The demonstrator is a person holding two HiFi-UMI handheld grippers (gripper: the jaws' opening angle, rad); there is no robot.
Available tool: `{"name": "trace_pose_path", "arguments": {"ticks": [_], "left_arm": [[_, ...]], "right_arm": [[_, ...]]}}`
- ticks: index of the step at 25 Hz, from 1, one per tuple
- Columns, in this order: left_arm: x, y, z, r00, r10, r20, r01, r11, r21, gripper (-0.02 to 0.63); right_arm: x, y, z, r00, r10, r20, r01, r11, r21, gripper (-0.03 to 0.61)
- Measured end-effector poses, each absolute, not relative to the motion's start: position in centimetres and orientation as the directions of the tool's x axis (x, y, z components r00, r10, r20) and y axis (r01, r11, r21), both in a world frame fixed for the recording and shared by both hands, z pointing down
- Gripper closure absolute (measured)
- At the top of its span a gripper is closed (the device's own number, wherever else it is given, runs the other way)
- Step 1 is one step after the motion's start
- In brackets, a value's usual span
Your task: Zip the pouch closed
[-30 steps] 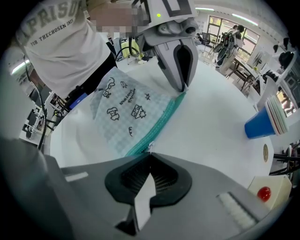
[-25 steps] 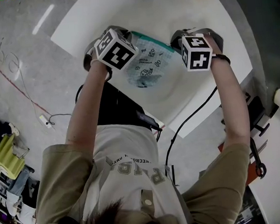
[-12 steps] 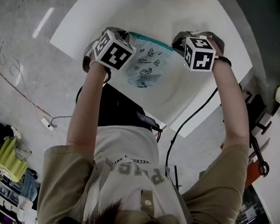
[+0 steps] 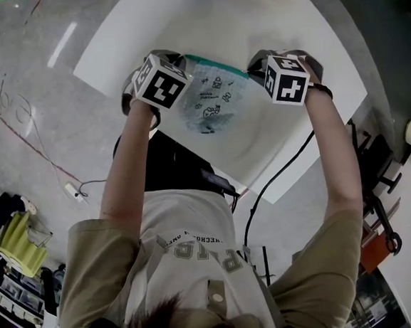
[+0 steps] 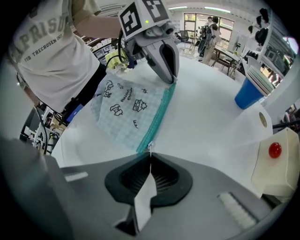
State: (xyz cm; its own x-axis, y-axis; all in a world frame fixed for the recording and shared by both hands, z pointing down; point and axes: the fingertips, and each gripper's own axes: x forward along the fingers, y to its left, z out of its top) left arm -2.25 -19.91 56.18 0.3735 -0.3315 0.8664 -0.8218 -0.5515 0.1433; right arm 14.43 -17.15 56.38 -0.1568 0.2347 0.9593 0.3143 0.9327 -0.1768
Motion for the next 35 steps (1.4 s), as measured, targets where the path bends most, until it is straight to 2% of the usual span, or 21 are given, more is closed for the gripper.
{"name": "trace_pose_path", "arguments": {"ticks": [5, 12, 13, 14, 15, 17, 19, 20, 26, 31, 35], "left_arm": [[-2.1, -19.5, 56.0, 0.377, -0.327, 0.866, -0.823, -0.547, 0.152, 0.578], [-2.1, -20.2, 55.7, 0.395, -0.379, 0.837, -0.821, -0.555, 0.136, 0.575], [-1.9, -20.2, 55.8, 0.394, -0.379, 0.837, -0.816, -0.564, 0.129, 0.572], [-1.7, -20.1, 55.8, 0.397, -0.379, 0.836, -0.810, -0.572, 0.126, 0.567], [-1.4, -20.0, 55.9, 0.407, -0.377, 0.832, -0.805, -0.578, 0.132, 0.555], [-0.9, -20.0, 55.6, 0.440, -0.376, 0.815, -0.798, -0.580, 0.163, 0.467], [-1.0, -20.3, 55.1, 0.453, -0.402, 0.796, -0.802, -0.573, 0.167, 0.409], [-1.2, -20.5, 54.9, 0.450, -0.421, 0.788, -0.806, -0.571, 0.155, 0.383], [-2.0, -22.0, 51.7, 0.450, -0.530, 0.719, -0.825, -0.554, 0.108, 0.382], [-2.4, -23.3, 44.0, 0.472, -0.669, 0.574, -0.828, -0.560, 0.029, 0.382], [-3.3, -23.4, 38.3, 0.460, -0.761, 0.457, -0.851, -0.525, -0.018, 0.383]], "right_arm": [[14.5, -17.1, 56.2, -0.235, 0.190, 0.953, 0.244, 0.961, -0.132, 0.574], [14.5, -17.9, 55.8, -0.357, 0.109, 0.928, 0.060, 0.994, -0.094, 0.574], [14.7, -17.9, 55.7, -0.370, 0.112, 0.922, 0.031, 0.994, -0.108, 0.561], [14.9, -17.9, 55.7, -0.385, 0.111, 0.916, -0.001, 0.993, -0.121, 0.491], [15.0, -18.1, 55.5, -0.402, 0.102, 0.910, -0.037, 0.991, -0.128, 0.454], [15.1, -18.7, 55.0, -0.444, 0.063, 0.894, -0.109, 0.986, -0.124, 0.451], [14.9, -19.3, 54.3, -0.484, 0.009, 0.875, -0.178, 0.978, -0.108, 0.451], [14.9, -19.5, 54.0, -0.502, -0.021, 0.865, -0.212, 0.972, -0.099, 0.451], [15.3, -20.4, 49.8, -0.575, -0.290, 0.765, -0.438, 0.899, 0.011, 0.451], [15.3, -20.9, 41.9, -0.625, -0.603, 0.496, -0.707, 0.706, -0.033, 0.451], [15.6, -20.3, 35.3, -0.504, -0.816, 0.284, -0.858, 0.512, -0.049, 0.451]]}}
